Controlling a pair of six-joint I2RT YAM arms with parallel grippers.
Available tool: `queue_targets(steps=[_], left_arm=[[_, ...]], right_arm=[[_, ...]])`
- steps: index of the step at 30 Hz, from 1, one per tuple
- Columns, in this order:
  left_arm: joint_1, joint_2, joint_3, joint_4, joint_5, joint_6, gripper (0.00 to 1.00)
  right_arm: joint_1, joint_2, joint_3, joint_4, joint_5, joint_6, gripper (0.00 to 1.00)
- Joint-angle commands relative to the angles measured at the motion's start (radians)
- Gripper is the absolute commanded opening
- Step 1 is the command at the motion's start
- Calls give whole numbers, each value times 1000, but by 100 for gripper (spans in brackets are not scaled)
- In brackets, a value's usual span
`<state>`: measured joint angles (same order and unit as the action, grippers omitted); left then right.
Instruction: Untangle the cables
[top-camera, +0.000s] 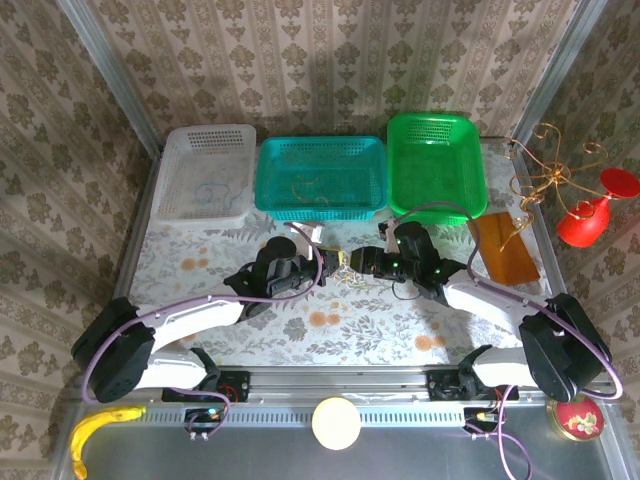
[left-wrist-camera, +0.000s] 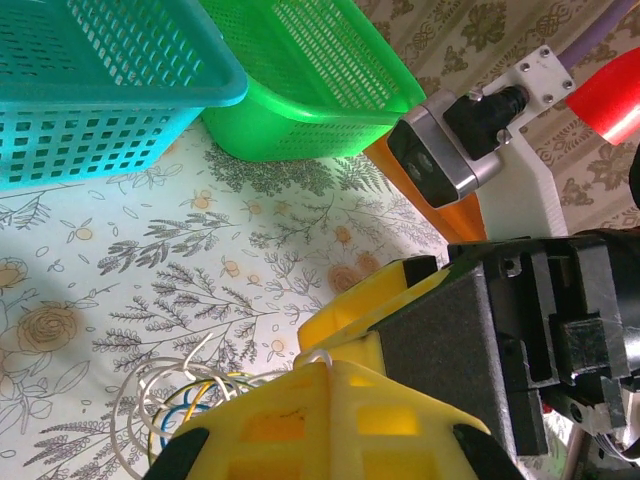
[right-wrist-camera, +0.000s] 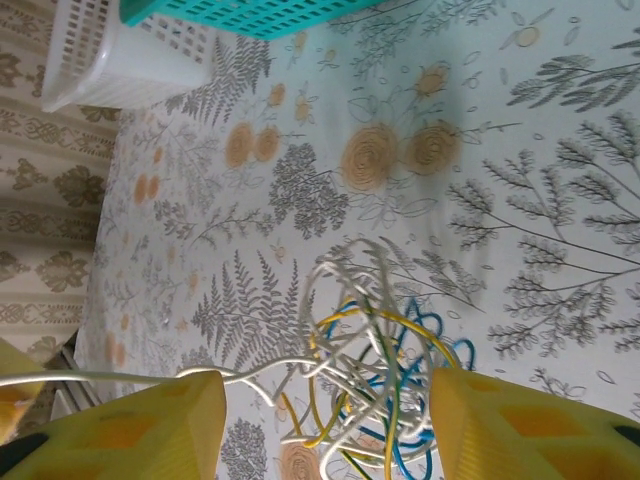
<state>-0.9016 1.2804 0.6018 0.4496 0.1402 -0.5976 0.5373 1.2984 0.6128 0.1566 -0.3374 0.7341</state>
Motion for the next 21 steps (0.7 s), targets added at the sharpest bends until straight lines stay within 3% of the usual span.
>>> queue_targets(steps=[1, 13, 21], left_arm=[[4, 21, 11, 49, 27, -28, 0], [-9, 57, 31, 85, 37, -56, 0], [-15, 60, 60, 135, 76, -118, 0]], right_arm=[[18, 4, 4, 70, -8, 16, 59], [38, 4, -30, 137, 70, 57, 60], [44, 225, -10, 287, 180, 90, 55]])
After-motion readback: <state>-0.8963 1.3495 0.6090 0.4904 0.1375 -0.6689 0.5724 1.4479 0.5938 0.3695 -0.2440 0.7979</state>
